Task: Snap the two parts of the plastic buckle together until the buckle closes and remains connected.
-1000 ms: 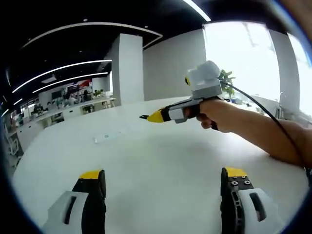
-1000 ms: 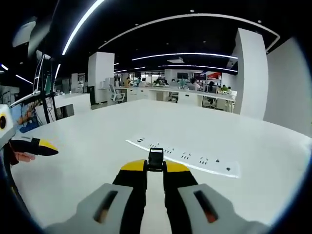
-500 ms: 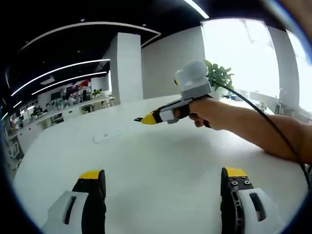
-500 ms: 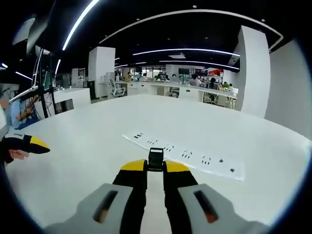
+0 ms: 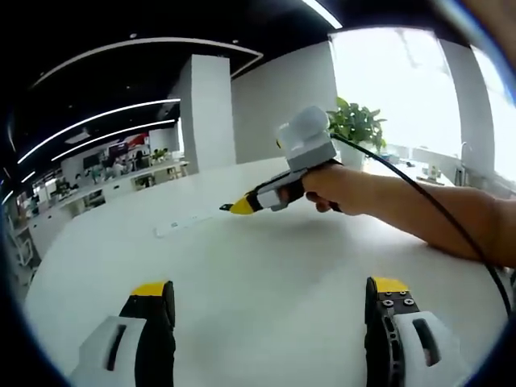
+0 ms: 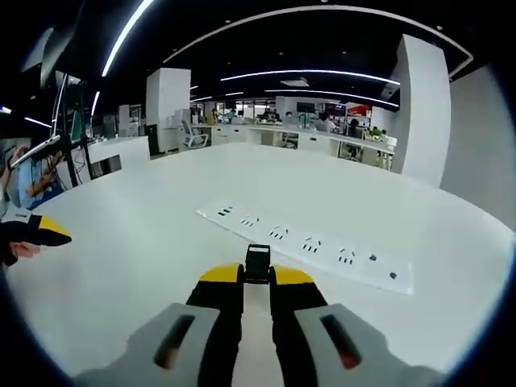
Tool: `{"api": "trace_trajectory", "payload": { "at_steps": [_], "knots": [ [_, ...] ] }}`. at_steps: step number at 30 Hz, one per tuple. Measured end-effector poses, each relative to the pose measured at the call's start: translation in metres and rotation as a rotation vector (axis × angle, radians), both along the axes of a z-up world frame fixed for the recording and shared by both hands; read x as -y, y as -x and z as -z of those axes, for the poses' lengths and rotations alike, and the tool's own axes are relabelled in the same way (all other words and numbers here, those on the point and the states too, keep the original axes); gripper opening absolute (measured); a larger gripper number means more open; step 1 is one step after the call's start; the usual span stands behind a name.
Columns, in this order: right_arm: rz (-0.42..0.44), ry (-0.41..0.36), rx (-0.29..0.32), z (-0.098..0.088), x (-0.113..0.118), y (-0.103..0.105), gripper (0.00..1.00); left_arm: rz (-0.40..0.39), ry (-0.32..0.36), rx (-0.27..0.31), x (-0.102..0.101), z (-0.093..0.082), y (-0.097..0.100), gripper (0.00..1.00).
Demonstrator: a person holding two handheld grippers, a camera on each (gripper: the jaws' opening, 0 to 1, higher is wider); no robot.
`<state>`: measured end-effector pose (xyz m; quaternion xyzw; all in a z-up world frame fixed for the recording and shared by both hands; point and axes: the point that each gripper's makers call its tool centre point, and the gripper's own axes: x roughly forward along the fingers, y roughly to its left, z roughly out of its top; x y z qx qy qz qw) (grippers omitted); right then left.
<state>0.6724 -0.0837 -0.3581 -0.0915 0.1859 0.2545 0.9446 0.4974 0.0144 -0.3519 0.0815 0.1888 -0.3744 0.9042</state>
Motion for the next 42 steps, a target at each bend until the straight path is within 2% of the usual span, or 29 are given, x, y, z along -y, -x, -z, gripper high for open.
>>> {"api": "trace_trajectory", "payload": {
  "at_steps": [18,22,26,42],
  "knots": [
    [0.001,0.022,-0.014,0.006,0.001,-0.001,0.11,0.011,-0.017,0.010,0.000,0.003,0.001,1.00],
    [0.002,0.021,-0.017,0.007,0.002,-0.001,0.11,0.019,-0.049,0.025,0.000,0.006,0.001,0.92],
    [0.003,0.022,-0.022,0.009,0.002,-0.002,0.11,0.023,-0.031,0.013,0.003,0.005,0.002,0.99],
    [-0.032,0.036,-0.024,0.013,-0.002,0.003,0.11,0.020,-0.031,0.013,0.002,0.005,0.002,0.99]
  ]
}}
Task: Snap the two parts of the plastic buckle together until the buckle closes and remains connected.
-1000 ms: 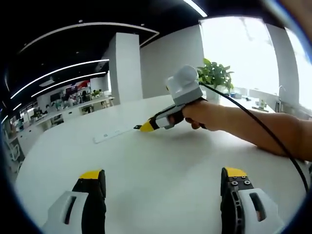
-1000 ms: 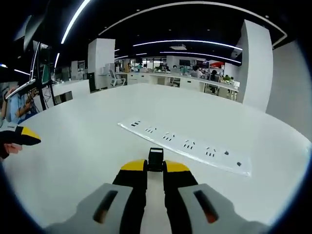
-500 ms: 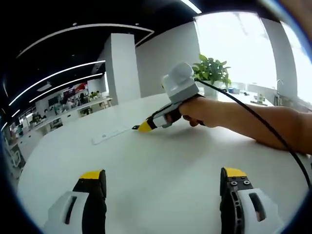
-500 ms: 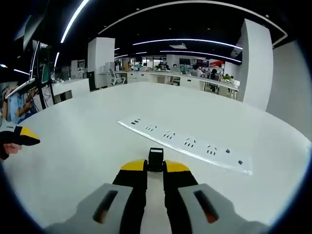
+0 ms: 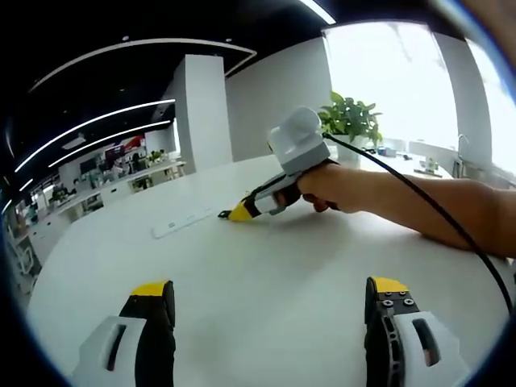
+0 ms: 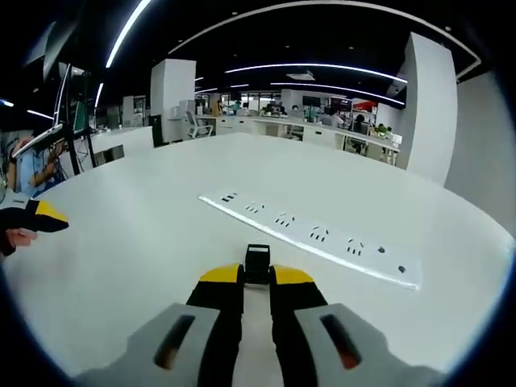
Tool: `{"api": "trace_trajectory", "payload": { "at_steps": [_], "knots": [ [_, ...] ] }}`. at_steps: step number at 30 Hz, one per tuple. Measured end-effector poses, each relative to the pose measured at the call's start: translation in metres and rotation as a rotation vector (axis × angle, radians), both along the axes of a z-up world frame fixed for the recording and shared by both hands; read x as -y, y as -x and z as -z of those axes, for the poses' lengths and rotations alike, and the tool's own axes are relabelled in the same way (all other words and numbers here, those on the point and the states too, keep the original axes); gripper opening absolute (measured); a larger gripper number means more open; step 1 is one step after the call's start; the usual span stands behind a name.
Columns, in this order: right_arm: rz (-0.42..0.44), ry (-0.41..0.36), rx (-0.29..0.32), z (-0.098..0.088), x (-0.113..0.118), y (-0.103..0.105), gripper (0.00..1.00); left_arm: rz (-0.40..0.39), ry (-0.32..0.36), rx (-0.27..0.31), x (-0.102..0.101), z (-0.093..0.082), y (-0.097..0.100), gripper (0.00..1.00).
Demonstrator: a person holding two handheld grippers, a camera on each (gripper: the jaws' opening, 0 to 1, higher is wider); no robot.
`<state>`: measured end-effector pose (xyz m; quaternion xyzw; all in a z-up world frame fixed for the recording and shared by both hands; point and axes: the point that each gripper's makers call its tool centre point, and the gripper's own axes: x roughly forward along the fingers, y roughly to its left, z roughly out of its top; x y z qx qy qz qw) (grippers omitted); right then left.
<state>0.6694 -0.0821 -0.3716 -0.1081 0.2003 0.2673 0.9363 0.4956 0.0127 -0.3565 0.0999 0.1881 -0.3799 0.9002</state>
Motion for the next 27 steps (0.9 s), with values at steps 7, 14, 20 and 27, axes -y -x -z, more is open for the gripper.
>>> {"api": "trace_trajectory", "payload": {
  "at_steps": [7,14,20,27],
  "knots": [
    [-0.017,0.011,-0.015,0.0025,-0.0027,0.0019,0.11,-0.004,0.006,-0.001,-0.0011,-0.0009,0.0012,0.99],
    [-0.038,-0.008,-0.024,0.0025,-0.0040,-0.0010,0.11,0.001,-0.003,-0.002,0.0000,0.0007,0.0032,0.99],
    [-0.045,-0.022,-0.028,0.0029,-0.0074,0.0051,0.11,0.003,-0.006,-0.005,-0.0008,0.0016,0.0013,0.99],
    [-0.044,-0.020,-0.021,0.0031,-0.0056,0.0043,0.11,0.006,-0.013,-0.006,-0.0009,0.0031,0.0014,0.99]
  ]
}}
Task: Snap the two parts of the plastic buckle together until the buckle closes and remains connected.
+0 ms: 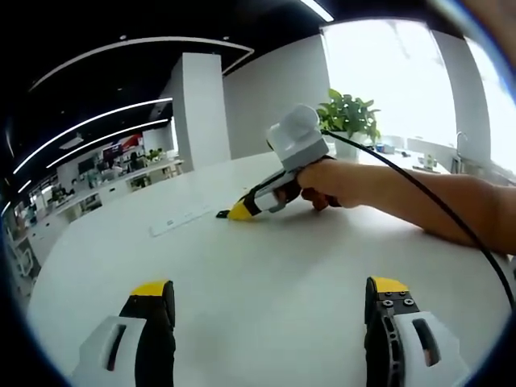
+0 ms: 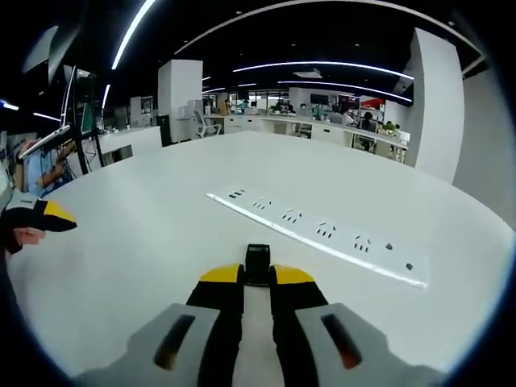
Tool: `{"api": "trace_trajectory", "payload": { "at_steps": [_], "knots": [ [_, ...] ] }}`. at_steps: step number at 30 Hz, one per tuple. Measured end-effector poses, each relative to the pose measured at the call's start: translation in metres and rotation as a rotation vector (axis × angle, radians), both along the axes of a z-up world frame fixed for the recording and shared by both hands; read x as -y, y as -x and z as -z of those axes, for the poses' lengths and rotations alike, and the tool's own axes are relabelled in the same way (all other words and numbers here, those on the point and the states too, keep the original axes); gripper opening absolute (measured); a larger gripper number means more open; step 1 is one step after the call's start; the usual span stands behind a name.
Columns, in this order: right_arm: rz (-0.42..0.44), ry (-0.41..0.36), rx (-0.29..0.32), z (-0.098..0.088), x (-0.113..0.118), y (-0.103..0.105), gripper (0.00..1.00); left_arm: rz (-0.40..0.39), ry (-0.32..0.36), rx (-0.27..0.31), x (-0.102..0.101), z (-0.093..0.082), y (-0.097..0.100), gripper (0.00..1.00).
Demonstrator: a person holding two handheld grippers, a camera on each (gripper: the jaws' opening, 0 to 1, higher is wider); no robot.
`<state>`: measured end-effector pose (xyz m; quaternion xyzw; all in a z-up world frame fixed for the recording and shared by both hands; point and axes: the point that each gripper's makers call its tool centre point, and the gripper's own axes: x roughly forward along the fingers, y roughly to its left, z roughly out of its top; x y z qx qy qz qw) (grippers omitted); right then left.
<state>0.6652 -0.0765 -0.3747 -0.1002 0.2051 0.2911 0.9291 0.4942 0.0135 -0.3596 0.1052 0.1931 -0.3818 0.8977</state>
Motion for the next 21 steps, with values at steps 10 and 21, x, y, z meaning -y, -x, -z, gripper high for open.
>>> {"api": "trace_trajectory", "payload": {
  "at_steps": [10,21],
  "knots": [
    [0.005,0.010,-0.002,-0.0011,0.0005,0.0033,0.11,0.002,-0.005,0.000,0.0010,0.0010,0.0019,0.99],
    [0.010,0.011,-0.003,-0.0013,0.0026,0.0029,0.12,0.004,-0.011,-0.001,0.0025,0.0026,0.0039,0.99]
  ]
}}
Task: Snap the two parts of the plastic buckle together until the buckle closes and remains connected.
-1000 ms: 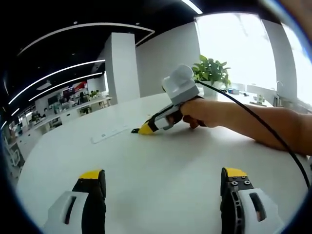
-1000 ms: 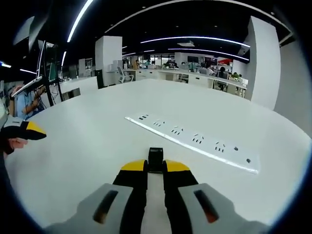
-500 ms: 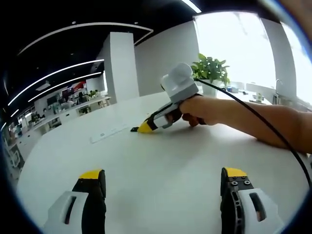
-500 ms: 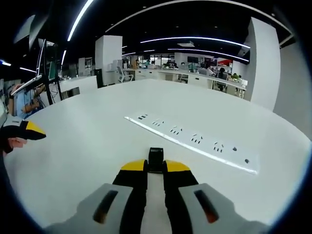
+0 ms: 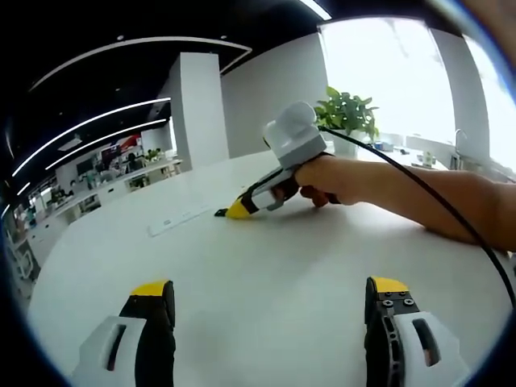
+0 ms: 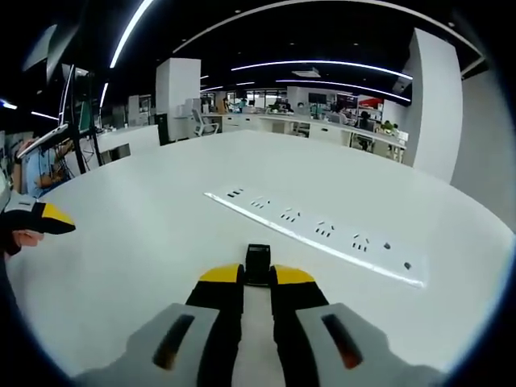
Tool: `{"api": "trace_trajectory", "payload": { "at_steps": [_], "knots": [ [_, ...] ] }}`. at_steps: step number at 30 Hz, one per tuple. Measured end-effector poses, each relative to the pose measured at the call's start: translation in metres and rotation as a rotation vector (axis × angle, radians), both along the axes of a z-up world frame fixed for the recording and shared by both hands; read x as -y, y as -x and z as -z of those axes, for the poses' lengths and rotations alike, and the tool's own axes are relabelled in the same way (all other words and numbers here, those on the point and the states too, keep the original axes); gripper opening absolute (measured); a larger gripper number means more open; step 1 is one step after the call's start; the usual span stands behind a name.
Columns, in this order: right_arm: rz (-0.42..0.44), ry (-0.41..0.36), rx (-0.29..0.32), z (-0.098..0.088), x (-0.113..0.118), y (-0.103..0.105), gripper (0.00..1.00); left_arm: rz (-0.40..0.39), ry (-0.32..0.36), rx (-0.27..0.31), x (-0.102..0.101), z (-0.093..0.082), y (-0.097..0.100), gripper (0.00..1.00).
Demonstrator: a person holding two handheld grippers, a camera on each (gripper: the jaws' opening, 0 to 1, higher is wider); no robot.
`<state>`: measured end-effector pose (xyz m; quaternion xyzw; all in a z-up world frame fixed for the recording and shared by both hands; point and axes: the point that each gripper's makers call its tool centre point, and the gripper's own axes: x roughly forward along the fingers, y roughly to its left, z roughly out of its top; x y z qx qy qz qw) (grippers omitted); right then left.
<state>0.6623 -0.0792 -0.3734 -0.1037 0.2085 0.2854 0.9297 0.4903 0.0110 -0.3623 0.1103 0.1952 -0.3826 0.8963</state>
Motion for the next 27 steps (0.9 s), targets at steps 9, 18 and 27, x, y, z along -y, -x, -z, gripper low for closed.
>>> {"api": "trace_trajectory", "payload": {
  "at_steps": [9,18,27],
  "knots": [
    [-0.002,-0.011,-0.002,-0.001,0.001,-0.002,0.19,-0.002,-0.003,-0.002,0.000,0.001,-0.001,0.99],
    [-0.002,-0.107,0.074,-0.022,-0.008,-0.005,0.80,-0.002,-0.008,-0.004,0.000,0.002,0.000,0.99],
    [0.023,-0.122,0.133,-0.037,-0.004,-0.016,1.00,-0.035,-0.005,-0.014,-0.007,0.000,-0.006,0.99]
  ]
}}
